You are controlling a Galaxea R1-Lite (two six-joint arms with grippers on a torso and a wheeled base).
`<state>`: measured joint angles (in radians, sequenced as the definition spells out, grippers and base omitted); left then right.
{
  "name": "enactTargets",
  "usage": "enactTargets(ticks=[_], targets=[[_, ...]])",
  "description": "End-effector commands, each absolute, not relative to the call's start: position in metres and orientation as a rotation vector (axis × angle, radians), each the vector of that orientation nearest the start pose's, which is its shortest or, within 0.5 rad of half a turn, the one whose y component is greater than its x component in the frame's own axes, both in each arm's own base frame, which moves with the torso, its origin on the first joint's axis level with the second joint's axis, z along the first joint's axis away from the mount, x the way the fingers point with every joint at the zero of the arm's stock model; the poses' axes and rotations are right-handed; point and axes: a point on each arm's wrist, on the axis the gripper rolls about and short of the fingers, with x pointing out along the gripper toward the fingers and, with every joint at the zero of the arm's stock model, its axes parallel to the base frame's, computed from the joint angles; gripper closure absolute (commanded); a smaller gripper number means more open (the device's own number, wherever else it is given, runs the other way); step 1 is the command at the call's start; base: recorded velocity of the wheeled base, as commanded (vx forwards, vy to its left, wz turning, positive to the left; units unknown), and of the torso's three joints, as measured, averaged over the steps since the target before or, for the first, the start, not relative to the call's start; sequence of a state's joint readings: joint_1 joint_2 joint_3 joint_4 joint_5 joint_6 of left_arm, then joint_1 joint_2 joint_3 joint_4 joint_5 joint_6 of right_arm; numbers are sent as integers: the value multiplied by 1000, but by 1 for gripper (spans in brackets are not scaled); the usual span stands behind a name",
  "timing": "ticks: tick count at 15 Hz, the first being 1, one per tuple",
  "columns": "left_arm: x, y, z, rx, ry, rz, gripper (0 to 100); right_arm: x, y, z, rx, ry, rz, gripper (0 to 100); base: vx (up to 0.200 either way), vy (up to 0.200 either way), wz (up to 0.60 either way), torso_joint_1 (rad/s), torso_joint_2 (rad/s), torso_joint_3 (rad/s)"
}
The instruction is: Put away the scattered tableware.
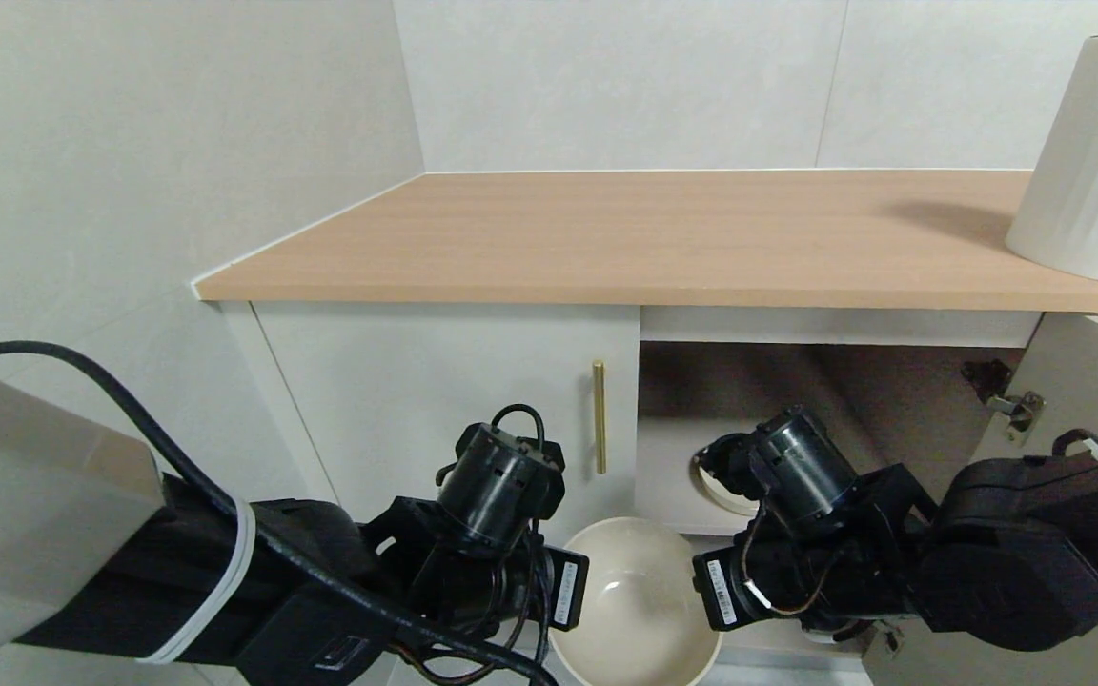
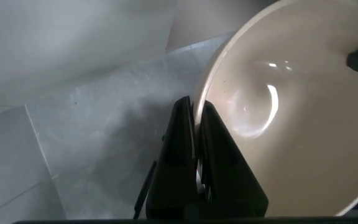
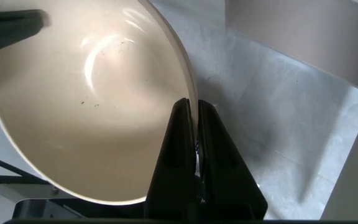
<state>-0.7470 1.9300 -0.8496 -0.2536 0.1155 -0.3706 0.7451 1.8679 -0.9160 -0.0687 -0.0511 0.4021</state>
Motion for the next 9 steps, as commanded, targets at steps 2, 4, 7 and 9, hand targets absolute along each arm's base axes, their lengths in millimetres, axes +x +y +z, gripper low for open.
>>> enactTargets(ticks=[2, 4, 7, 9], targets=[[239, -218, 88, 6, 851, -441, 100, 233, 213, 109, 15, 938, 467, 100, 0, 0, 0, 0, 0, 0], [239, -218, 88, 5, 851, -440, 100, 233, 213, 108, 15, 939, 466, 100, 0, 0, 0, 0, 0, 0], [239, -218, 90, 1, 844, -442, 0, 233, 213, 109, 15, 938, 467, 100, 0, 0, 0, 0, 0, 0], [239, -218, 91, -1, 843, -442, 0, 233, 213, 108, 15, 939, 466, 100, 0, 0, 0, 0, 0, 0]])
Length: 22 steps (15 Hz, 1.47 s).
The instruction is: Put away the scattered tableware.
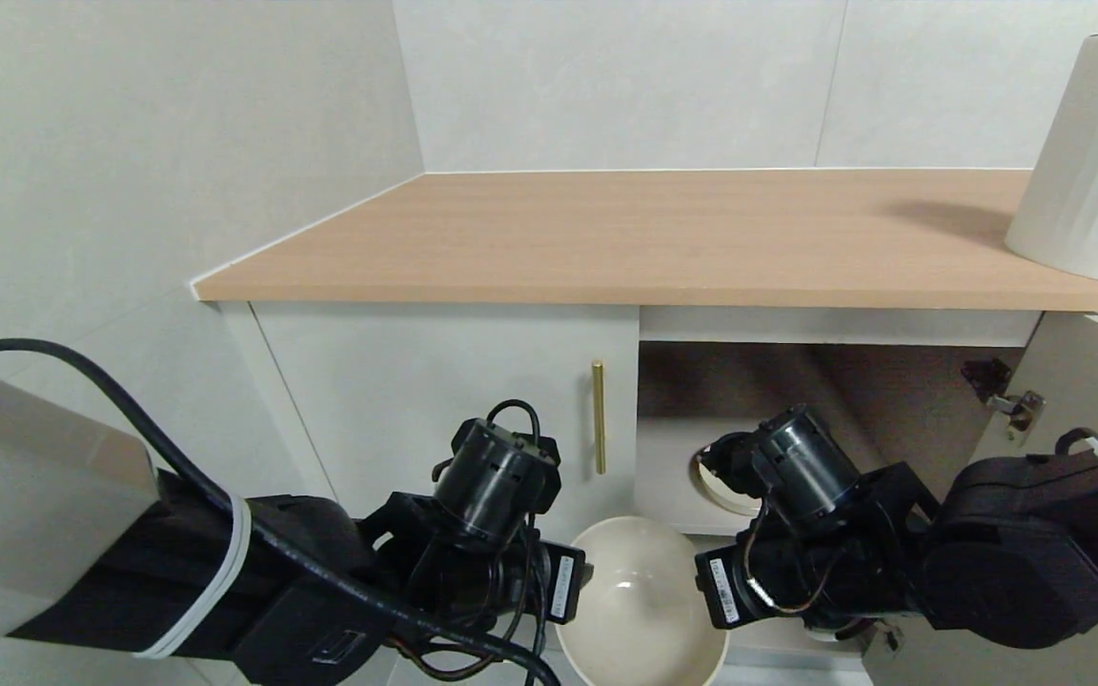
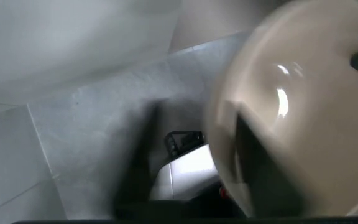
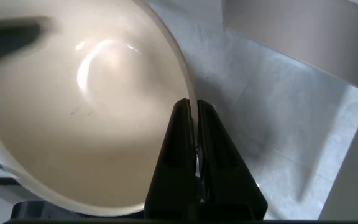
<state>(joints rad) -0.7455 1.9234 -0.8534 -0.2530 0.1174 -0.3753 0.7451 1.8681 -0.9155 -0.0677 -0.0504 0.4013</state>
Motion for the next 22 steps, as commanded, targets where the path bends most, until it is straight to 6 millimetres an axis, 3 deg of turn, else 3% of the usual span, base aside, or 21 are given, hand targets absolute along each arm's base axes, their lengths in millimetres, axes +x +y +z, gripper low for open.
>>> enactTargets(ticks=[1, 6, 10, 15, 19, 22], targets=[[239, -218, 91, -1, 843, -442, 0, 233, 213, 108, 15, 939, 466, 100, 0, 0, 0, 0, 0, 0], [242, -218, 104, -54, 763, -457, 0, 236, 214, 104, 10, 943, 451, 100, 0, 0, 0, 0, 0, 0], [246, -214, 111, -102, 720, -446, 0, 260, 202, 96, 37, 806, 297, 100, 0, 0, 0, 0, 0, 0], [248, -211, 115, -111, 707, -441, 0, 281, 183, 84, 102, 681, 249, 100, 0, 0, 0, 0, 0, 0], [247, -209, 121, -119, 692, -444, 0, 301, 176, 59, 85, 658, 159, 100, 0, 0, 0, 0, 0, 0], [247, -209, 121, -119, 692, -444, 0, 321, 162, 53, 132, 593, 115, 100, 0, 0, 0, 0, 0, 0]])
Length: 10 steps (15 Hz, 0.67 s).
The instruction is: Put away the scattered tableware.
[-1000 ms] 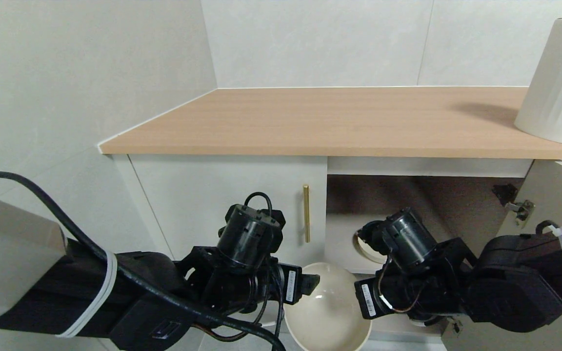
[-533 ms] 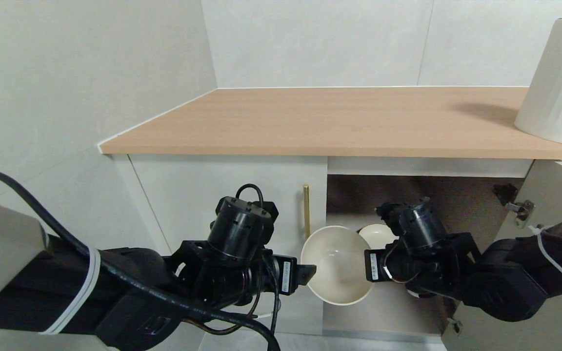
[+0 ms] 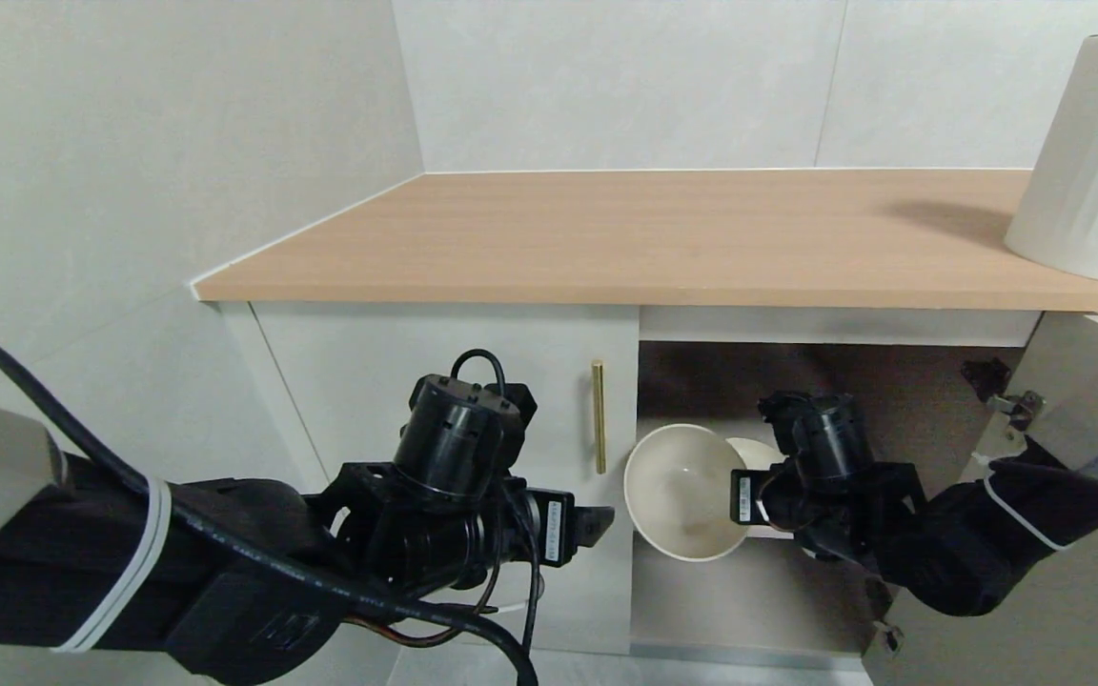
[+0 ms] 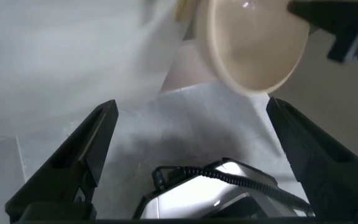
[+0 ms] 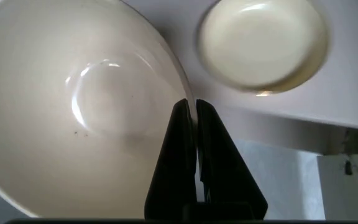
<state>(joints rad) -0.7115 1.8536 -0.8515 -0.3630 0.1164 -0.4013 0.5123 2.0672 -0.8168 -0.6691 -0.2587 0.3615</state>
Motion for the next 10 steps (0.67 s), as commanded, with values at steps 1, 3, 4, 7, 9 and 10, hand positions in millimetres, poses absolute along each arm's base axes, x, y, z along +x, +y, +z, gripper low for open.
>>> enactTargets(ticks=[1, 3, 4, 7, 9, 10], targets=[[247, -209, 121, -119, 692, -444, 0, 325, 159, 54, 138, 586, 104, 100, 0, 0, 0, 0, 0, 0], [247, -209, 121, -119, 692, -444, 0, 332, 154, 50, 143, 589, 83, 100, 0, 0, 0, 0, 0, 0], [247, -209, 121, -119, 692, -444, 0, 336, 150, 49, 148, 587, 69, 100, 0, 0, 0, 0, 0, 0], [247, -209, 121, -118, 694, -444, 0, 348, 138, 45, 161, 582, 30, 100, 0, 0, 0, 0, 0, 0], [247, -209, 120, -118, 696, -445, 0, 357, 130, 43, 171, 577, 5, 100, 0, 0, 0, 0, 0, 0], [247, -209, 120, -118, 695, -442, 0, 359, 127, 43, 173, 577, -4, 100, 0, 0, 0, 0, 0, 0]])
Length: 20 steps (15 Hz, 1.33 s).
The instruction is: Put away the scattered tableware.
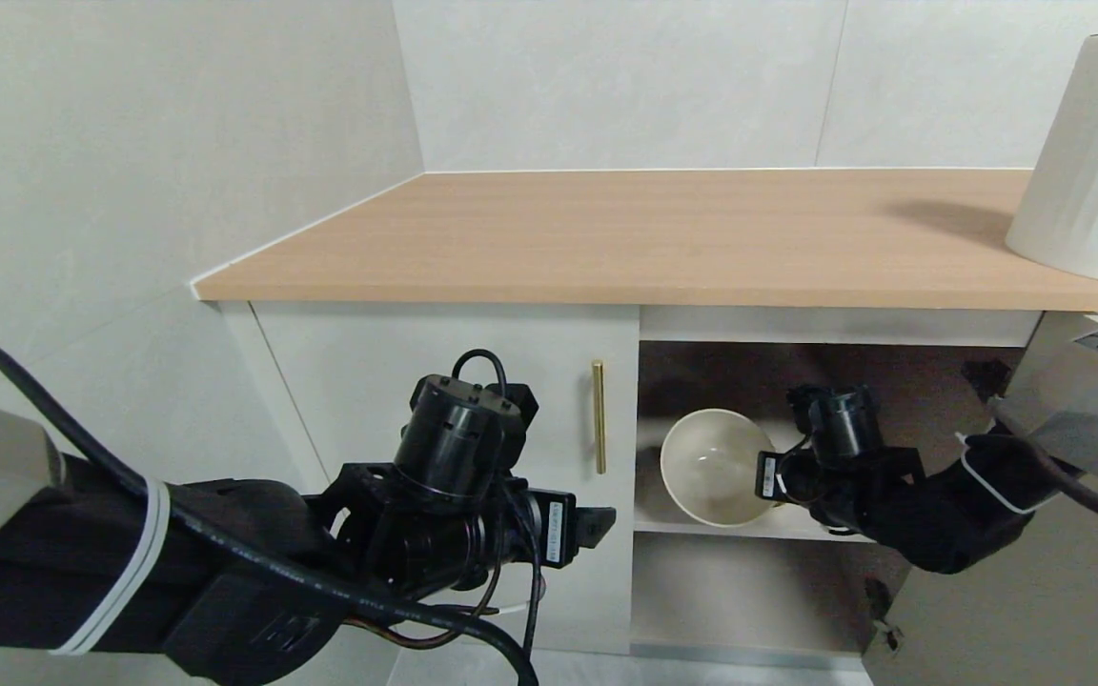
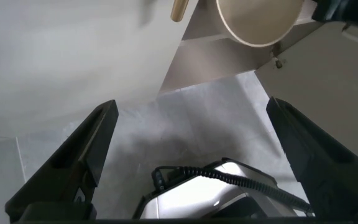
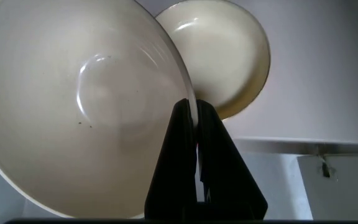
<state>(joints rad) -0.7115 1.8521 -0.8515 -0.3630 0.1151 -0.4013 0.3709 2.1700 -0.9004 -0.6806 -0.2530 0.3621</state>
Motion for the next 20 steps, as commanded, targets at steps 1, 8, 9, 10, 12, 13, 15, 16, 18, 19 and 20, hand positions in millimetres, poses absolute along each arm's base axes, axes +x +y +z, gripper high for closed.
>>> enactTargets(ticks=[1, 8, 9, 10, 12, 13, 15, 16, 18, 19, 20], targets=[[247, -209, 120, -119, 696, -443, 0, 362, 124, 44, 179, 570, -14, 100, 0, 0, 0, 0, 0, 0], [247, -209, 120, -118, 697, -443, 0, 381, 103, 39, 201, 556, -76, 100, 0, 0, 0, 0, 0, 0], [247, -209, 119, -117, 698, -442, 0, 384, 99, 39, 205, 551, -89, 100, 0, 0, 0, 0, 0, 0], [247, -209, 120, -118, 696, -441, 0, 386, 95, 38, 206, 549, -97, 100, 0, 0, 0, 0, 0, 0], [247, -209, 119, -117, 698, -442, 0, 390, 89, 38, 210, 546, -111, 100, 0, 0, 0, 0, 0, 0], [247, -209, 119, -117, 698, -442, 0, 390, 89, 38, 210, 546, -111, 100, 0, 0, 0, 0, 0, 0], [247, -209, 119, -117, 698, -442, 0, 393, 89, 29, 205, 566, -118, 100, 0, 0, 0, 0, 0, 0], [247, -209, 119, -117, 698, -442, 0, 394, 88, 27, 205, 569, -120, 100, 0, 0, 0, 0, 0, 0], [247, -209, 119, -117, 698, -442, 0, 397, 87, 20, 203, 580, -126, 100, 0, 0, 0, 0, 0, 0], [247, -209, 119, -117, 698, -442, 0, 397, 87, 19, 204, 580, -127, 100, 0, 0, 0, 0, 0, 0], [247, -209, 119, -117, 698, -442, 0, 398, 87, 20, 205, 578, -128, 100, 0, 0, 0, 0, 0, 0]])
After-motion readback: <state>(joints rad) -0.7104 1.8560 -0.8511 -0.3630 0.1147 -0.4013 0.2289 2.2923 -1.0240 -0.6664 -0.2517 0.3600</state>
